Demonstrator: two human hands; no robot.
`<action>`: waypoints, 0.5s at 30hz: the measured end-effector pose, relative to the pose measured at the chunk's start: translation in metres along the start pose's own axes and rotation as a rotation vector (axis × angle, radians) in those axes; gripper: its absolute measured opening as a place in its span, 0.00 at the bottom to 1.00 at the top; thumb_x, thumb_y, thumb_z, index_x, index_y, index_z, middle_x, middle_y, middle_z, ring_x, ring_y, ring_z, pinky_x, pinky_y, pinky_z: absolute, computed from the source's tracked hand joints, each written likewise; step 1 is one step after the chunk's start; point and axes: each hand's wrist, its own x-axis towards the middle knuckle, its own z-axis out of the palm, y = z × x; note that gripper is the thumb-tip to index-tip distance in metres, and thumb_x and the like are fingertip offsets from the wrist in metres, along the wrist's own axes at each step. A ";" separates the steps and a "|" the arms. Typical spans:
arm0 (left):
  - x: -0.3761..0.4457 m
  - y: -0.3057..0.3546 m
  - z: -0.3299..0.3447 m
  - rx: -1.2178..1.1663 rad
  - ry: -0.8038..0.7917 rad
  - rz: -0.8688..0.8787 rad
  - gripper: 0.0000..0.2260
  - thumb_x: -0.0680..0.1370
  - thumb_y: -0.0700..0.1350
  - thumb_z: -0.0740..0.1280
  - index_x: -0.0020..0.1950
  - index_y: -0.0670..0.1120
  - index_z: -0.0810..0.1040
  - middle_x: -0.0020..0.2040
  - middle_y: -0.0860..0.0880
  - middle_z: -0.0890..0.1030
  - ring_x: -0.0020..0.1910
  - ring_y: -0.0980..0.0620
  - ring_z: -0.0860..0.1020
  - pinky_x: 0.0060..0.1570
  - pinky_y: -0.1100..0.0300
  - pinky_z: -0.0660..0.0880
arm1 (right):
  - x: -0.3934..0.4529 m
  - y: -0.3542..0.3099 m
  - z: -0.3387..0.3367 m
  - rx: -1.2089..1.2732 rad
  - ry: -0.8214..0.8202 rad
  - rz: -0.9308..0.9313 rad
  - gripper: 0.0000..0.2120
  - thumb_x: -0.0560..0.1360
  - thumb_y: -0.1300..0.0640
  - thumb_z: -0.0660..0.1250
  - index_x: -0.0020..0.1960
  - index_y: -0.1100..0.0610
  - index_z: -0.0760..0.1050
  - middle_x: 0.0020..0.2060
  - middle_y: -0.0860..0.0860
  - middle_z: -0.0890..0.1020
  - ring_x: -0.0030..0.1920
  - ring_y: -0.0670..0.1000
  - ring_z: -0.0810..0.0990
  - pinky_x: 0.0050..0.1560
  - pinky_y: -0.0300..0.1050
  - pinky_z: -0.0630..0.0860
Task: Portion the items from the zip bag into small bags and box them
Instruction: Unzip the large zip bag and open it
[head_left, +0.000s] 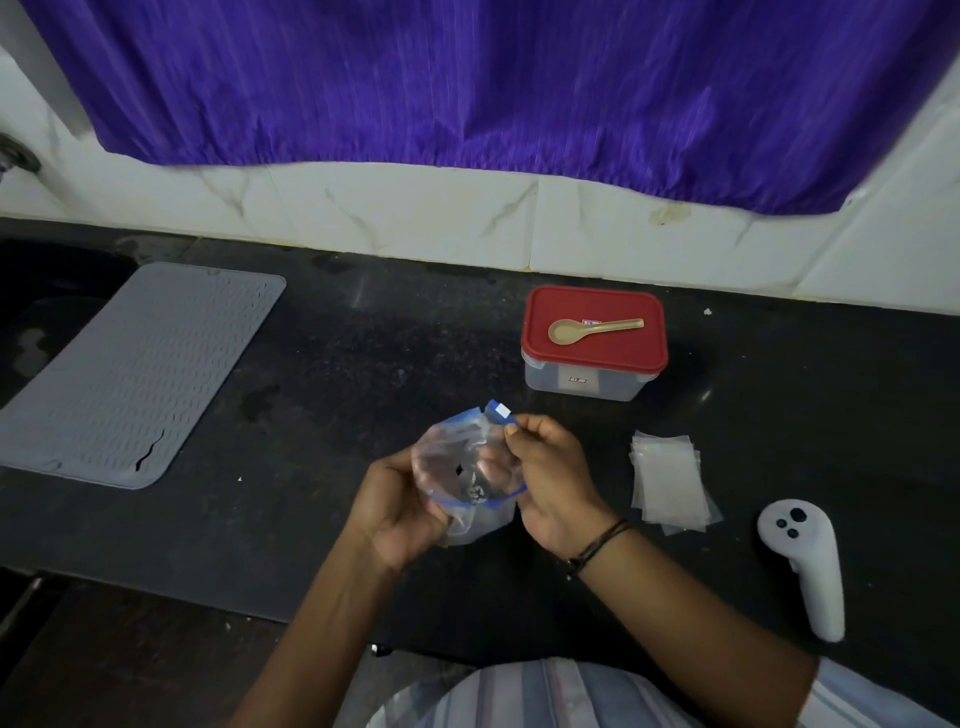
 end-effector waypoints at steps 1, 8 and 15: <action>0.000 -0.002 -0.002 0.024 -0.022 -0.029 0.20 0.74 0.40 0.68 0.63 0.31 0.77 0.46 0.41 0.82 0.42 0.50 0.81 0.51 0.64 0.78 | 0.001 0.001 0.000 0.071 -0.013 0.054 0.05 0.81 0.65 0.61 0.53 0.61 0.76 0.40 0.55 0.82 0.34 0.47 0.82 0.35 0.41 0.80; -0.004 0.004 -0.019 0.324 -0.091 -0.058 0.19 0.75 0.51 0.69 0.55 0.36 0.84 0.52 0.37 0.84 0.47 0.42 0.84 0.48 0.50 0.83 | 0.003 0.000 -0.012 0.206 -0.206 0.426 0.11 0.79 0.66 0.59 0.51 0.63 0.80 0.47 0.61 0.84 0.48 0.58 0.83 0.57 0.60 0.76; 0.006 0.000 -0.016 0.856 0.067 0.220 0.29 0.71 0.54 0.73 0.57 0.30 0.77 0.47 0.34 0.78 0.40 0.43 0.77 0.41 0.53 0.77 | 0.007 0.006 -0.021 0.168 -0.290 0.311 0.12 0.76 0.70 0.57 0.40 0.57 0.72 0.37 0.58 0.79 0.33 0.53 0.79 0.32 0.44 0.79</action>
